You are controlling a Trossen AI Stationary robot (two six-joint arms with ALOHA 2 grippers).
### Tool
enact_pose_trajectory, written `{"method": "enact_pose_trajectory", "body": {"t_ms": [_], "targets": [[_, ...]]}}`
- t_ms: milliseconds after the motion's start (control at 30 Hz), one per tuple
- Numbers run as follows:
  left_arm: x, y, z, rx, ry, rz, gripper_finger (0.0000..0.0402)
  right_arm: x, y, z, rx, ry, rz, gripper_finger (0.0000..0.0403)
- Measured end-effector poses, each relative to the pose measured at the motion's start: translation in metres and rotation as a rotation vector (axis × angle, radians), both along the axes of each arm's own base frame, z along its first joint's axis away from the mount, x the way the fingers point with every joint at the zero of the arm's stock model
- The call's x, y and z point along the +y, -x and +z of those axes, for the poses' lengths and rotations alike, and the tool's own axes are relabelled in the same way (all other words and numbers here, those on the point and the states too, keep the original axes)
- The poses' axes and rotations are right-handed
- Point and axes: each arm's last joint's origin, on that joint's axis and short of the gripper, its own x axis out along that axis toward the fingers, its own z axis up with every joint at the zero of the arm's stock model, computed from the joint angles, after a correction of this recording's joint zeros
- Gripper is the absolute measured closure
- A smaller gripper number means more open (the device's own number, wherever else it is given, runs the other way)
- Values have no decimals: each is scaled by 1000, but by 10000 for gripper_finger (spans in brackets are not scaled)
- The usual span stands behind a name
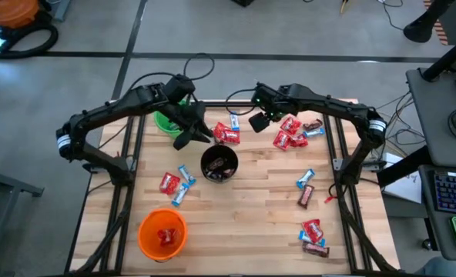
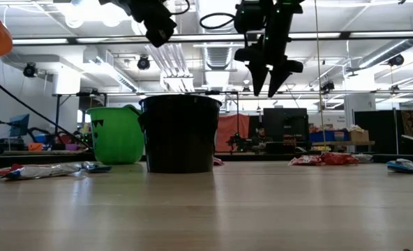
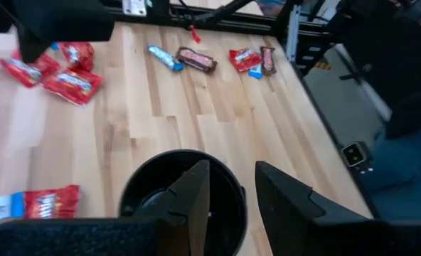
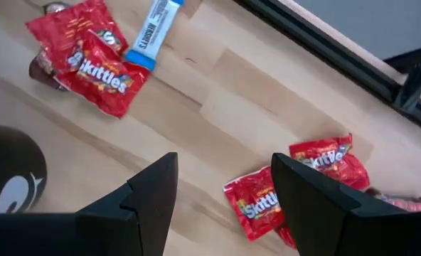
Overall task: Sort candy
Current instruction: Put the red candy pack into the orange bucket
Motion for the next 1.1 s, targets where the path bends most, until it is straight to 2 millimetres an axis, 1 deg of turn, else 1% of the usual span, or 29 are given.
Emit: {"method": "enact_pose_trajectory", "body": {"t_ms": [133,233,700,1100], "targets": [[-2,5,5,-15,-35,12,305,-2,5,-1,18,-34,-61,183],[-4,9,9,-30,-55,4,305,-1,8,-6,46,-53,-97,183],[-5,12,11,-45,-91,-13,305,4,18,-42,111,-133,-302,183],[-5,12,11,-58,-123,-36,305,9,27,-66,143,-183,-494,183]]}}
